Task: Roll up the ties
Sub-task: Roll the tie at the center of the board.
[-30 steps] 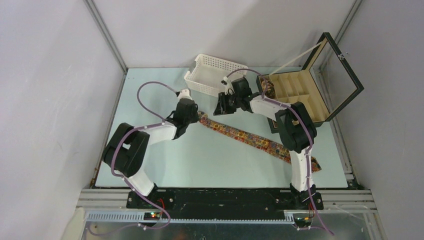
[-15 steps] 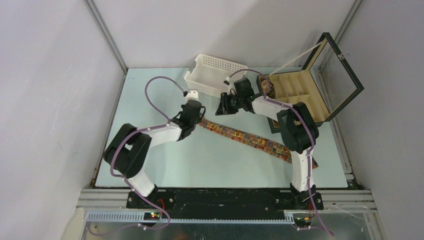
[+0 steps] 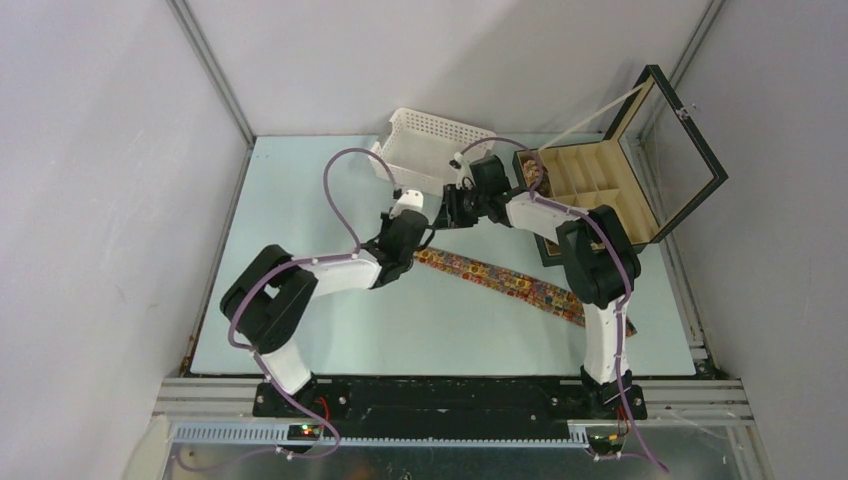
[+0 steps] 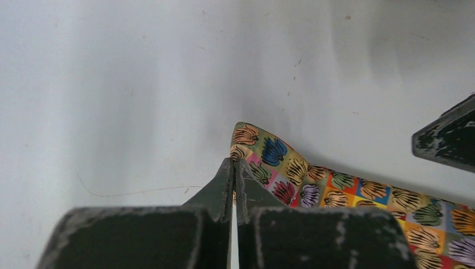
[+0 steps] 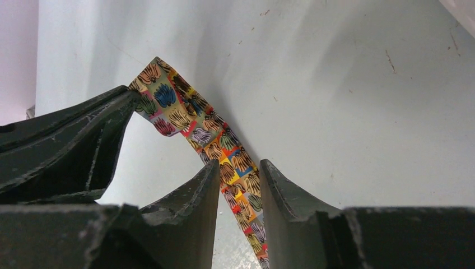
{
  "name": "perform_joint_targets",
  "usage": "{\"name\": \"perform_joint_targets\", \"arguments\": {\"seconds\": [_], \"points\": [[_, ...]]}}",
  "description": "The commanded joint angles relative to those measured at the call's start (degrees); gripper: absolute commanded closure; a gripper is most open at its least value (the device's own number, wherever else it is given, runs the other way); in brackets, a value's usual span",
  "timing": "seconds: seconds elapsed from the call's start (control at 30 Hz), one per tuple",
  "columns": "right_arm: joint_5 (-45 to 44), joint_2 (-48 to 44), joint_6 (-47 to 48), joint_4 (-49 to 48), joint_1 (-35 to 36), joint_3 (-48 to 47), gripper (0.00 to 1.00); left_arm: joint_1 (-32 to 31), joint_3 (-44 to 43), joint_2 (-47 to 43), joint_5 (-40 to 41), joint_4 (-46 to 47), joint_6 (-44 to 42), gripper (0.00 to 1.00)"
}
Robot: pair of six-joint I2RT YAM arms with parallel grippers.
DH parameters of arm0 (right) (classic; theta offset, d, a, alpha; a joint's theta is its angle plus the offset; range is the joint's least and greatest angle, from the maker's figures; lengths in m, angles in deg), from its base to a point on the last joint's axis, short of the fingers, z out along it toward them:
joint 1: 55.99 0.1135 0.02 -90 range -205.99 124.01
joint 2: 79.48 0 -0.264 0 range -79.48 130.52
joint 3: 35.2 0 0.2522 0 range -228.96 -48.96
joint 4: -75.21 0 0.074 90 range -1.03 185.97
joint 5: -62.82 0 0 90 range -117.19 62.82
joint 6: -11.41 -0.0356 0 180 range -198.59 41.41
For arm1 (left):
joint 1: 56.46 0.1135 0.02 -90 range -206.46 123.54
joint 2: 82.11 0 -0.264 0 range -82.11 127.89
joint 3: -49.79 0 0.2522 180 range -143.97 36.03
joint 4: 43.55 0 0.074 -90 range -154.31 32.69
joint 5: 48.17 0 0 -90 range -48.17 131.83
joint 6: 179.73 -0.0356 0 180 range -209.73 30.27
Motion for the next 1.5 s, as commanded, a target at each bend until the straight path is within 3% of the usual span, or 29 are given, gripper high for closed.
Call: {"name": "perform_joint_targets", "arguments": {"seconds": [0.0,1.47], "points": [[-0.2,-3.8,0.3,-2.1,-0.4,0.1,0.65,-1.5,-2.6,1.8,7.1,1.7,-5.5,1.0],[1.2,-5.5,0.1,-2.4,-2.1,0.5,0.64,-13.1,-3.6,11.9,16.9,10.3,-23.3,1.0]]}}
